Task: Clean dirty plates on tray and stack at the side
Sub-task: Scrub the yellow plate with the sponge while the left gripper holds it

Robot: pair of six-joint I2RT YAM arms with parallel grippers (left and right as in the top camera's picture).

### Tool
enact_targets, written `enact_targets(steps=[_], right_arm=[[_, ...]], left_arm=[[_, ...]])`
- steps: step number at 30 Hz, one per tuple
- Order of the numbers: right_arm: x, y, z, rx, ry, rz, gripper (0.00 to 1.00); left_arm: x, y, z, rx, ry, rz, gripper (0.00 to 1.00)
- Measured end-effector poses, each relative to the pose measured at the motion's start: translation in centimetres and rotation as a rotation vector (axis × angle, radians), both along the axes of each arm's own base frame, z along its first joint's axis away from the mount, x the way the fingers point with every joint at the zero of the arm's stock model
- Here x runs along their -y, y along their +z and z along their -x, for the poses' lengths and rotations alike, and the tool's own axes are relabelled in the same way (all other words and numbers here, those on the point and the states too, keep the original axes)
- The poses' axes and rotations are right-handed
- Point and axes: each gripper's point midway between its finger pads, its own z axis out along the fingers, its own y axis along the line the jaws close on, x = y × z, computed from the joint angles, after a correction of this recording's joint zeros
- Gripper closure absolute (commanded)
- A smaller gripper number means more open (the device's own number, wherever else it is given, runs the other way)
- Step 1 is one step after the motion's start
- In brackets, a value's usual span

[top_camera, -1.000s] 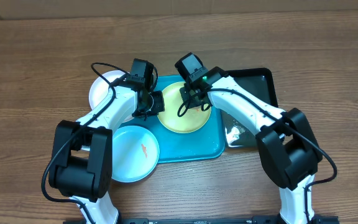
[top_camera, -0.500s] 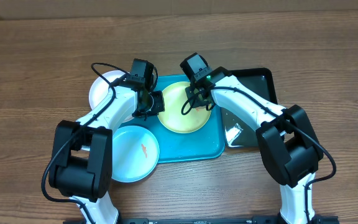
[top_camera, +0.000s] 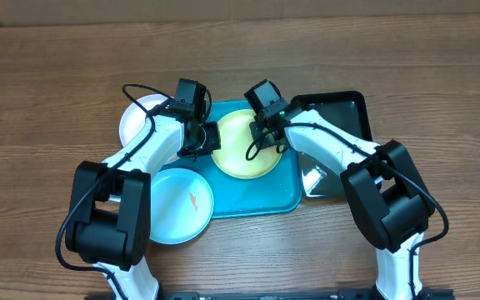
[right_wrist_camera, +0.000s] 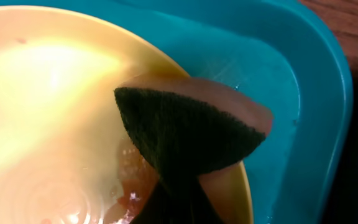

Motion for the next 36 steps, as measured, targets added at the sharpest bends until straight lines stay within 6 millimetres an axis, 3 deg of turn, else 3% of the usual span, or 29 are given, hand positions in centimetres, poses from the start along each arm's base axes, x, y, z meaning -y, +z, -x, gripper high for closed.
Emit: enact_targets(steps=[27, 33, 36], right_arm=[[-4.3, 0.3, 3.1, -0.169, 0.11, -0.289, 0.96], [-5.7, 2.0, 3.3, -0.22, 0.144, -0.402, 0.96], [-5.4, 3.3, 3.0, -0.233, 0.139, -0.438, 0.96]], left_arm=[[-0.2, -0.1, 0.0, -0.003, 0.004, -0.001, 0.96], [-0.2, 0.0, 0.0, -0.002, 0.005, -0.001, 0.96], [-0.2, -0.1, 0.0, -0.003, 0.004, -0.001, 0.96]])
